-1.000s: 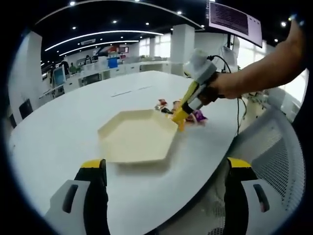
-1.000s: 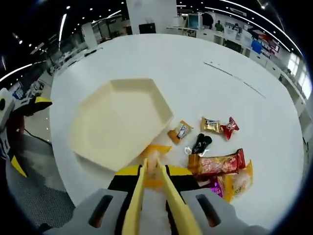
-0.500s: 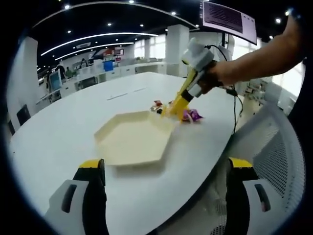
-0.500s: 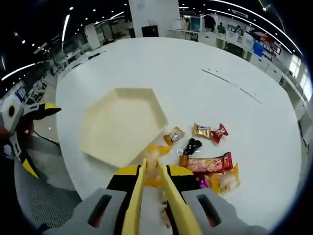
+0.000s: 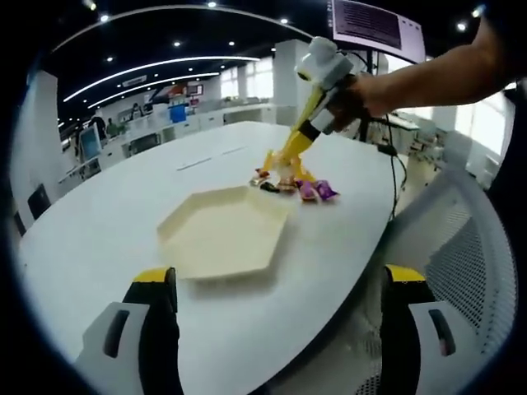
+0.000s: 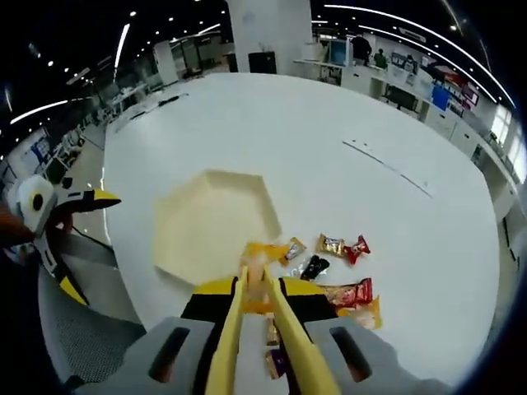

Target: Place the target food into the container with the food tongs after gripping and lifting it, then release it inside without dropping or visibly crushing the food.

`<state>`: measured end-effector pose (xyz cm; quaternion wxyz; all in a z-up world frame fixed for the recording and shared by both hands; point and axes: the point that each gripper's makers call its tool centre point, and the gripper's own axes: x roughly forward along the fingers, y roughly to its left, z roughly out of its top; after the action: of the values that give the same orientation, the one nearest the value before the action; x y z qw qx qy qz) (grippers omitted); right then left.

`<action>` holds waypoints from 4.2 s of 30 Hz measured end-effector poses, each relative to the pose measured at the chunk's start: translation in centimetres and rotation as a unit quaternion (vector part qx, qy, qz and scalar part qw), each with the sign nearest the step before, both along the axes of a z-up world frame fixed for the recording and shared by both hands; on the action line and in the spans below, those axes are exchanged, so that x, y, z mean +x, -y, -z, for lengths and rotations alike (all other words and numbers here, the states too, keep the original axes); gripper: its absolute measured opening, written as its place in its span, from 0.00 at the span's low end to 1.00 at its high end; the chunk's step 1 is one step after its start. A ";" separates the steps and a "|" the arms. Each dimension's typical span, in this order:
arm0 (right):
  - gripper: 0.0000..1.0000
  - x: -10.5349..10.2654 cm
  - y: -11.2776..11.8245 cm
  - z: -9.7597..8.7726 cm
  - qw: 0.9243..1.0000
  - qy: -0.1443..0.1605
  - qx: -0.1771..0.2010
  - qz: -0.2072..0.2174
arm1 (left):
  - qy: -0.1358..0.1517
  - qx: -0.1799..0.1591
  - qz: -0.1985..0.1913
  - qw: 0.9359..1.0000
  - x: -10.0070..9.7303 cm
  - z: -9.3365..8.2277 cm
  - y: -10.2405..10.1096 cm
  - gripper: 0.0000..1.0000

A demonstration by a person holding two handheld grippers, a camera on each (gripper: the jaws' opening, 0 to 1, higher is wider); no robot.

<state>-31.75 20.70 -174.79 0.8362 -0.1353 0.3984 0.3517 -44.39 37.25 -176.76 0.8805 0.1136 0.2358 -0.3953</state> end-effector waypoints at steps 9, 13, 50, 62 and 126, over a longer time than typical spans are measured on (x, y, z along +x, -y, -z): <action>0.18 0.5 -1.6 -1.3 1.000 0.007 0.002 -0.023 | 0.004 0.000 -0.001 1.000 0.1 -0.1 0.0 0.99; 0.18 0.7 -2.9 -1.8 0.999 0.008 0.002 -0.043 | 0.001 -0.006 -0.004 1.000 0.1 -0.2 -0.1 0.99; 0.19 2.6 -14.1 -4.7 0.983 0.012 -0.021 -0.184 | -0.007 -0.014 -0.015 1.000 0.3 -0.1 -0.4 0.98; 0.24 3.1 -14.1 -4.7 0.982 0.009 -0.012 -0.190 | 0.002 -0.011 -0.016 1.000 0.4 -0.3 -0.5 0.98; 0.28 4.3 -1.0 -5.8 0.972 0.073 -0.030 -0.221 | 0.015 -0.034 -0.026 0.999 0.7 -2.2 -0.7 0.99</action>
<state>-27.47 21.68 -168.95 0.7604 -0.2706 0.3070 0.5043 -43.65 37.93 -174.60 0.8972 0.0838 0.2117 -0.3785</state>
